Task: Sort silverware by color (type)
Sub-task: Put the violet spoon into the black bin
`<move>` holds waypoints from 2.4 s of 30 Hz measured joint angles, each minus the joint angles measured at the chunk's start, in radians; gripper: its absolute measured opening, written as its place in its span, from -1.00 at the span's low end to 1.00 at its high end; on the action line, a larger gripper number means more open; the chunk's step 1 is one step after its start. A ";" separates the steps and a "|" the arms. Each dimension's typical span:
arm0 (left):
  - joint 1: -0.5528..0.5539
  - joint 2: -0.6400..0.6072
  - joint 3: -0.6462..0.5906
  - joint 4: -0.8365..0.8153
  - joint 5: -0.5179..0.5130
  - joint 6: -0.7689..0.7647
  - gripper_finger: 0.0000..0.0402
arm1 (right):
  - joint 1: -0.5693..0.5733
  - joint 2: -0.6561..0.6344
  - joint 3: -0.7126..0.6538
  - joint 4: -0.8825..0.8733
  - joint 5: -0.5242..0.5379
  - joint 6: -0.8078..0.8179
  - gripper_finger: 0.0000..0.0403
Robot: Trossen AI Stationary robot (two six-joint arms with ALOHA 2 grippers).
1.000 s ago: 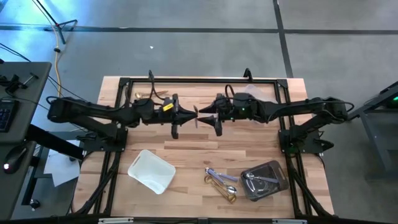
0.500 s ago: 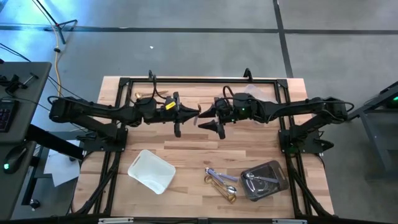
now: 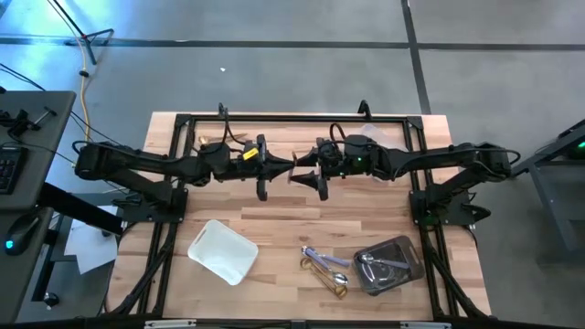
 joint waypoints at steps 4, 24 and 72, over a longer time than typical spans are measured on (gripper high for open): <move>0.000 0.053 0.033 0.040 0.002 0.001 -1.00 | 0.000 0.000 0.000 0.003 -0.003 -0.009 0.09; -0.001 0.092 0.065 0.022 0.010 0.003 -1.00 | -0.001 0.000 0.000 -0.035 -0.003 -0.034 -0.63; -0.009 -0.189 -0.148 -0.169 0.050 -0.195 -0.31 | -0.059 -0.251 -0.114 -0.494 0.012 -0.108 -0.82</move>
